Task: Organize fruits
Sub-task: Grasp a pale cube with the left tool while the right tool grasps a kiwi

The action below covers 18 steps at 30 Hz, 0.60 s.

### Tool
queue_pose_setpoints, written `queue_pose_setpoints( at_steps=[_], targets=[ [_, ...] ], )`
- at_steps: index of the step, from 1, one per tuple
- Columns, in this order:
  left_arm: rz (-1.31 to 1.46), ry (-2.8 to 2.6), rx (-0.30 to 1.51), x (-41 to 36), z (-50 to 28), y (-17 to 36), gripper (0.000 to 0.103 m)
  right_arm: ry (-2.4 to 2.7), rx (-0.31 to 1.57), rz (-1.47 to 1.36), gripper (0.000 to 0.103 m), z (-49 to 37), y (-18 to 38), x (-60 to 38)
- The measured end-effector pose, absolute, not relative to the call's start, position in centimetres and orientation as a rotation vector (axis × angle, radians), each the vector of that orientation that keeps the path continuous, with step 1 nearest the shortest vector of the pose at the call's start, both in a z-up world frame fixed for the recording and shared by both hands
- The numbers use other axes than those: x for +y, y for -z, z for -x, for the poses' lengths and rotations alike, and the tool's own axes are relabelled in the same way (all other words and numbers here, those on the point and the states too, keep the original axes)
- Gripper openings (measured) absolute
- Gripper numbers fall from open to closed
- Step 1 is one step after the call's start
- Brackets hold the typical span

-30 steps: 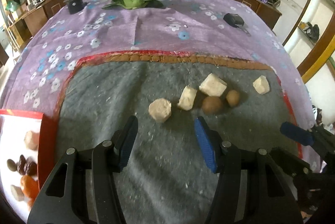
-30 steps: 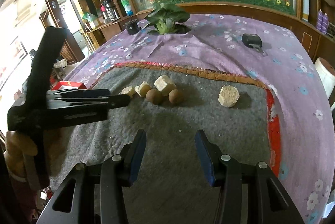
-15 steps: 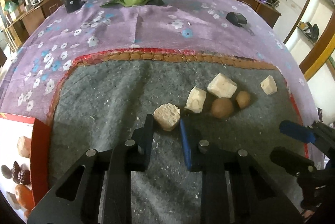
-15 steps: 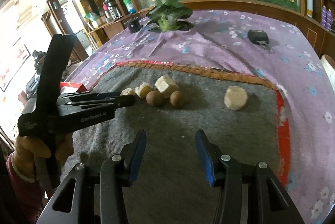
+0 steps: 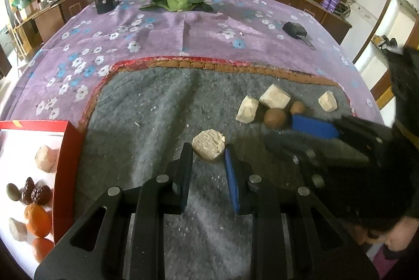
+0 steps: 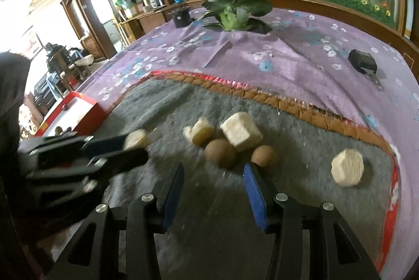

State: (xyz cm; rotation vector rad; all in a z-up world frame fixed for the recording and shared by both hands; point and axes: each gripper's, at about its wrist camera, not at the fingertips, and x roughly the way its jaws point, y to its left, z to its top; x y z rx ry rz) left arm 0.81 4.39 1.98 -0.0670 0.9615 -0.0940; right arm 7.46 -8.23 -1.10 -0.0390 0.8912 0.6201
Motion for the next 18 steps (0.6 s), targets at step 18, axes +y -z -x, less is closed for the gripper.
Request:
queue_pose_setpoints(
  at_steps=[18],
  targets=[
    [0.083,0.067,0.942,5.1,1.6,-2.9,0.023,-0.598,0.834,0.057,0.026,-3.4,-0.3,-9.8]
  ],
)
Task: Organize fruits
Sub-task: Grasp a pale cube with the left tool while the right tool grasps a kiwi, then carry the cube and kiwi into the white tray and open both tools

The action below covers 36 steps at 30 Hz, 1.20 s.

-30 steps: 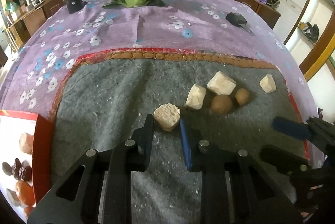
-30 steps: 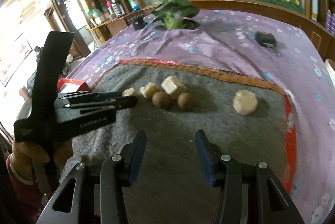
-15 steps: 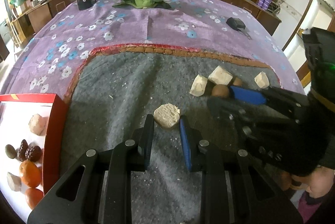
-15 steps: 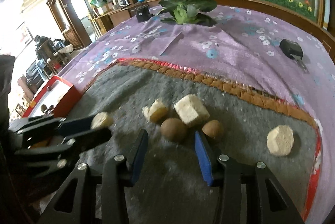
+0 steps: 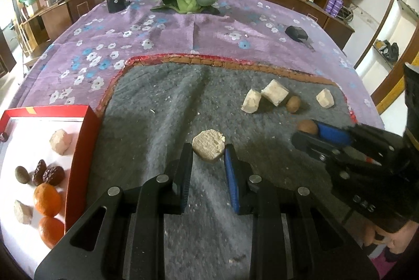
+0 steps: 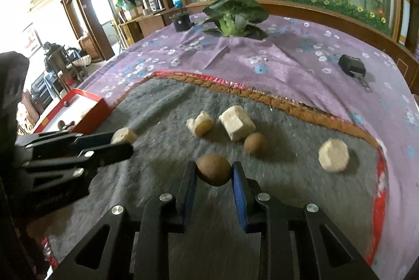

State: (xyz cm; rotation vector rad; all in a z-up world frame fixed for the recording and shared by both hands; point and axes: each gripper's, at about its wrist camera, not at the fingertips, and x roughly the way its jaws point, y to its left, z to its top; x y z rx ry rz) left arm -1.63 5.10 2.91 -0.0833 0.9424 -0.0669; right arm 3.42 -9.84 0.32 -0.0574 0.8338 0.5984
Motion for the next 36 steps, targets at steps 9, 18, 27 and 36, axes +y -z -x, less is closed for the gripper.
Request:
queue_pose_setpoints(
  at_steps=[9,18,27,36],
  targets=[
    [0.075,0.065,0.918,5.1,4.2,-4.0,0.023,-0.618,0.793,0.039,0.026,0.7,-2.0,-10.3],
    [0.090,0.018,0.888,7.6,6.6,-5.1,0.023,-0.703,0.767,0.089,0.026,3.3,-3.1,-6.5],
    [0.129,-0.093,0.873,12.9,9.4,-5.5,0.023,-0.817,0.759,0.159,0.026,4.9,-3.7,-0.8],
    [0.170,-0.194,0.865,17.6,11.5,-5.3,0.023,-0.905,0.764,0.191,0.026,5.7,-4.0,3.4]
  ],
)
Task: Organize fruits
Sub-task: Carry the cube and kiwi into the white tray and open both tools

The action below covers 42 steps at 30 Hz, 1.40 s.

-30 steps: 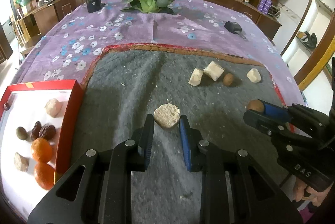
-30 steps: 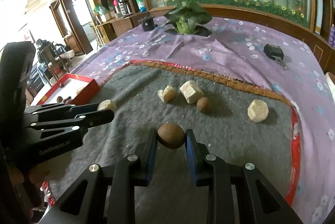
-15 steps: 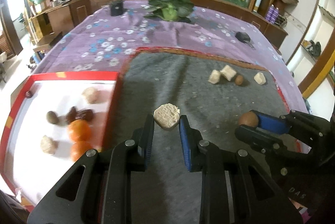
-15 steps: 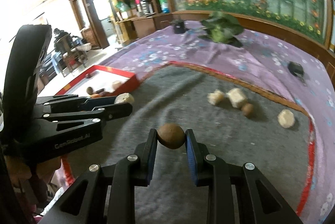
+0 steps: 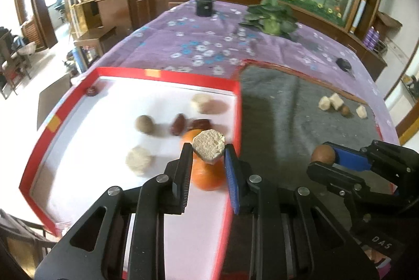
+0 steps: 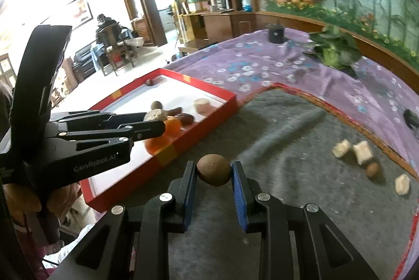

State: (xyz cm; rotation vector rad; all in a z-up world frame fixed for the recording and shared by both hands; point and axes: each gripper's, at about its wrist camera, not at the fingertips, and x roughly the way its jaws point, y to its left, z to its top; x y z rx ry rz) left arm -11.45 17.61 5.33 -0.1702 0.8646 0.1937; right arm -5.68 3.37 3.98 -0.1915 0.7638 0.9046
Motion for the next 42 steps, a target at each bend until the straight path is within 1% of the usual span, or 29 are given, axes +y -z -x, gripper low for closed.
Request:
queue_pose_setpoints(
  at_steps=[18,33,35,38,40,41,42],
  targets=[
    [0.278,-0.343,0.835,25.3,14.1,-5.2,0.024,-1.086,0.791,0.286,0.026,7.9,-3.7,12.1],
    [0.319,-0.389,0.895,27.0,13.9,-3.2,0.024,-1.112,0.870,0.318,0.026,7.7,-0.6,16.1],
    [0.323,-0.391,0.905,27.0,13.8,-2.9,0.024,-1.109,0.857,0.317,0.026,7.9,-0.6,16.0],
    [0.316,-0.406,0.909,27.0,13.9,-2.9,0.024,-1.113,0.863,0.302,0.029,7.8,-0.8,15.9],
    [0.329,-0.408,0.905,27.1,14.0,-3.1,0.033,-1.116,0.864,0.285,0.031,7.9,-1.0,15.5],
    [0.331,-0.414,0.899,27.1,14.1,-3.2,0.046,-1.117,0.858,0.273,0.031,7.8,-1.2,15.2],
    [0.330,-0.418,0.890,27.0,14.1,-3.4,0.052,-1.114,0.854,0.265,0.031,7.9,-1.4,15.0]
  ],
)
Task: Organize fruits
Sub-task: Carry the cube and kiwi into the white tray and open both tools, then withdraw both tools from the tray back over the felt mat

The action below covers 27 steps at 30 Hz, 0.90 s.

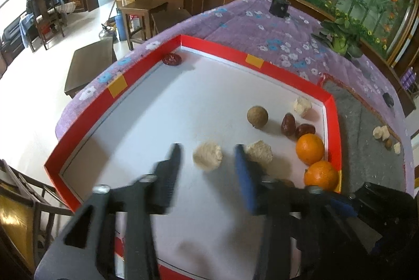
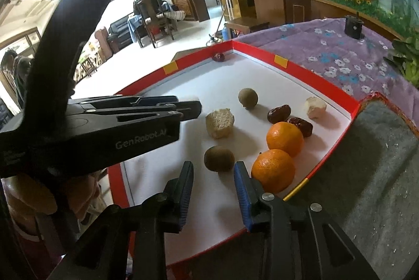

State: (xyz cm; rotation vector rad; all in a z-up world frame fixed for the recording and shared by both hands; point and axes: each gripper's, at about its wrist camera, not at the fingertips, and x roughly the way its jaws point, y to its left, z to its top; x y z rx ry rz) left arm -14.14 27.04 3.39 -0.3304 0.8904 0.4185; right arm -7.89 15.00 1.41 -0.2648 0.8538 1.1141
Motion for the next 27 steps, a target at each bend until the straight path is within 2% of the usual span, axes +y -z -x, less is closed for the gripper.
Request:
queue_pose_setpoints(
  at_steps=[8,11,22,27],
  targets=[
    [0.280,-0.391,0.826,24.4,13.5,-6.0,0.052,-1.054,0.807,0.188,0.032,7.2,-3.4,10.6],
    [0.264,-0.343,0.826,22.3,12.7,-6.4,0.052,-1.000,0.801,0.168,0.036,6.5,-3.7,8.1],
    [0.193,-0.167,0.869,13.2,7.9,-6.1,0.052,-0.734,0.799,0.106,0.037,4.0,-3.3,-2.1],
    [0.170,-0.084,0.909,9.1,5.3,-5.4,0.052,-0.603,0.795,0.090,0.042,2.8,-2.9,-7.2]
  ],
)
